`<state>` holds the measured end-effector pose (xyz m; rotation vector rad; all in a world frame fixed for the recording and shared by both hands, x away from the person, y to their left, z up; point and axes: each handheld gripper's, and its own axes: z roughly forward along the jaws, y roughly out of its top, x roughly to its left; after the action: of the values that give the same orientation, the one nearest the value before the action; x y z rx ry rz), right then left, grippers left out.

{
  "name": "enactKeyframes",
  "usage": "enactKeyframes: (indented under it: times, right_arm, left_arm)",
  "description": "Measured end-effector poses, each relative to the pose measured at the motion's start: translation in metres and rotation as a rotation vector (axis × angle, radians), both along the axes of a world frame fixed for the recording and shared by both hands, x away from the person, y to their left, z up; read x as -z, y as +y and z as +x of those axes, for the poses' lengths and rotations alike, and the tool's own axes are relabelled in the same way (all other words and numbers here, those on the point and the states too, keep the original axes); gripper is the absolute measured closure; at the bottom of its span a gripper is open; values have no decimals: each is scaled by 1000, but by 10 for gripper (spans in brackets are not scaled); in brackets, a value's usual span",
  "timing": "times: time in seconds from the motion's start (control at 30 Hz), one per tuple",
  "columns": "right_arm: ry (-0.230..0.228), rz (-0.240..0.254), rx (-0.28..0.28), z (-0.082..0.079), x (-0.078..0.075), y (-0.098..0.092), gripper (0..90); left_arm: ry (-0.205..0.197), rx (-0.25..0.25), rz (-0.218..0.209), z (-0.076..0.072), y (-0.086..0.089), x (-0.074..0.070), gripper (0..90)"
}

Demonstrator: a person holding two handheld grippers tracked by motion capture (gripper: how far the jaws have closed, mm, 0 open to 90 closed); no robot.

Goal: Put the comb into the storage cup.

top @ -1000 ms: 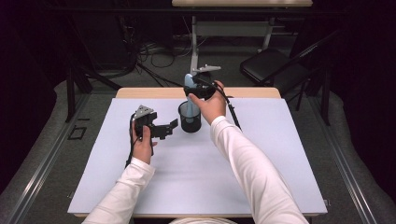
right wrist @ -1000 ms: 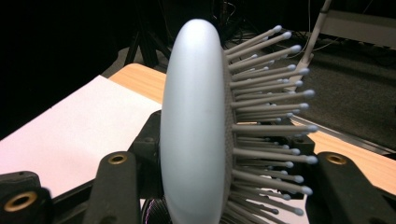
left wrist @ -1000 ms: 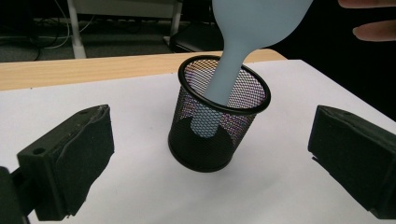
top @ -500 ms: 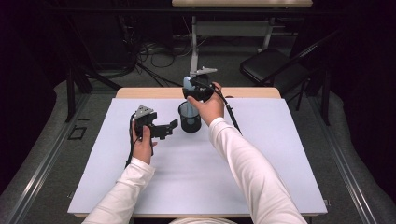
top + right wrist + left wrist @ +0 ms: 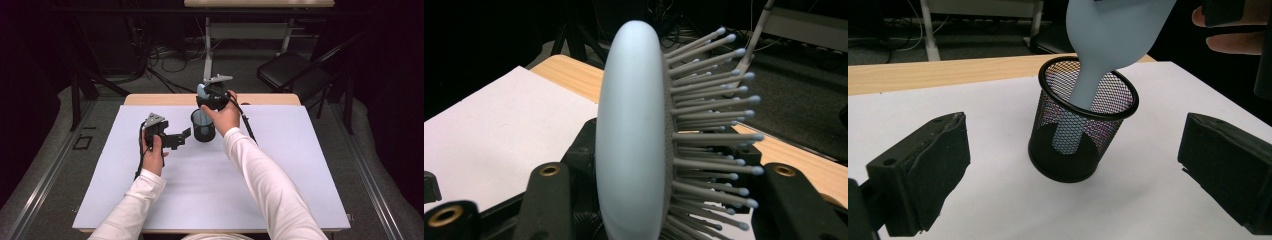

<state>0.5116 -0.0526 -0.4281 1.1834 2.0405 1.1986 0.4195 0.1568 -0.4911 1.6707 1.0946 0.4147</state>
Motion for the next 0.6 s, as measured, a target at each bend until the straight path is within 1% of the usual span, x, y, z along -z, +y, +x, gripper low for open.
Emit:
enactKeyframes:
  times: [0.27,0.6]
  right_arm:
    - [-9,0,-19,0,1,3,459]
    - [-5,0,-17,0,1,1,457]
  left_arm:
    - [1,1,0,0,0,0,6]
    - [6,0,0,1,0,1,6]
